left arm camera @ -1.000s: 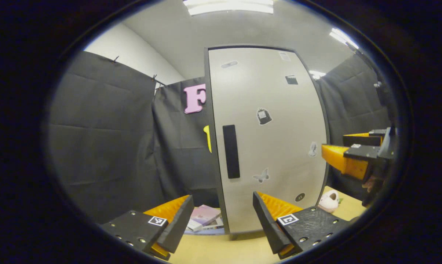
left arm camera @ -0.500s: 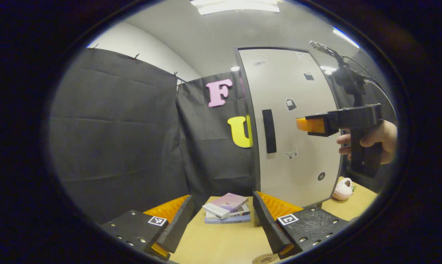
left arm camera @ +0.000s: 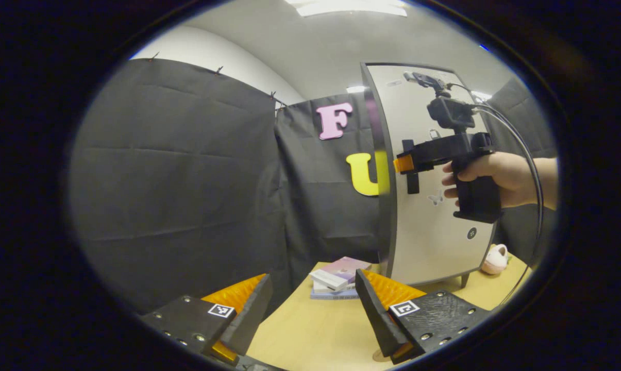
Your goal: Open the cabinet door with the right hand, grasp the bottle in the cabinet with the left hand and place it on the coaster, then close the cabinet door with the right hand.
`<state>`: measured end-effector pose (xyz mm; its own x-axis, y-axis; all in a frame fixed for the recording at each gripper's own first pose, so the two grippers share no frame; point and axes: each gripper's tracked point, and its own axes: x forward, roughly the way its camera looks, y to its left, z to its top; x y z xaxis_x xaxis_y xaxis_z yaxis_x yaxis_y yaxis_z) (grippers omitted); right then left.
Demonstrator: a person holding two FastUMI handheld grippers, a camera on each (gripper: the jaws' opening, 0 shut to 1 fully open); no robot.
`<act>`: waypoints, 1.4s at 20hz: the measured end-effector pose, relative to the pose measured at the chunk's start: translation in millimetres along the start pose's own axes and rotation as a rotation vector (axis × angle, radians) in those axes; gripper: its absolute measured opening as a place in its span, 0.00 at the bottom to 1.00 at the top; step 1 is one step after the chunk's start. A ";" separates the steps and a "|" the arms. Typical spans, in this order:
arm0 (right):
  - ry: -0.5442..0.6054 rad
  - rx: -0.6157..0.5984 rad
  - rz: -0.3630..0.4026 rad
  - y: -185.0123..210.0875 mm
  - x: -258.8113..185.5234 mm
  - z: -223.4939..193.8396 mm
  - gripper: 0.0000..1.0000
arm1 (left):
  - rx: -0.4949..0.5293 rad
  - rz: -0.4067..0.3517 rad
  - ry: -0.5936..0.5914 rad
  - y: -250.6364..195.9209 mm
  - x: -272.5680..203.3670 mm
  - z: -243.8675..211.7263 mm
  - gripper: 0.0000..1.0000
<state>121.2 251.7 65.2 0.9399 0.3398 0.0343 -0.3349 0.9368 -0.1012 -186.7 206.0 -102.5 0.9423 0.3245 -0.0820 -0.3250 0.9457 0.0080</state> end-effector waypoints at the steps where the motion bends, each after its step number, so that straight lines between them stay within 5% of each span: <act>1: 0.017 -0.018 -0.007 0.5 6.5 -5.5 0.88 | 0.004 0.013 0.005 9.6 -1.0 -3.0 0.93; 6: 0.071 0.053 -0.027 -10.5 17.3 -16.0 0.37 | 0.002 0.092 0.046 52.4 -11.3 -22.5 0.96; 14: 0.082 0.069 0.058 -5.2 7.8 -17.5 0.20 | 0.025 0.081 0.016 47.2 -8.3 -7.8 0.96; 28: 0.081 0.097 0.162 -3.2 -44.9 -15.7 0.18 | 0.072 -0.072 -0.026 -9.0 -26.5 2.5 0.96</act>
<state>81.1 232.1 48.5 0.8739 0.4829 -0.0556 -0.4837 0.8752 -0.0029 -208.6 188.9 -97.8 0.9650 0.2553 -0.0593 -0.2507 0.9652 0.0749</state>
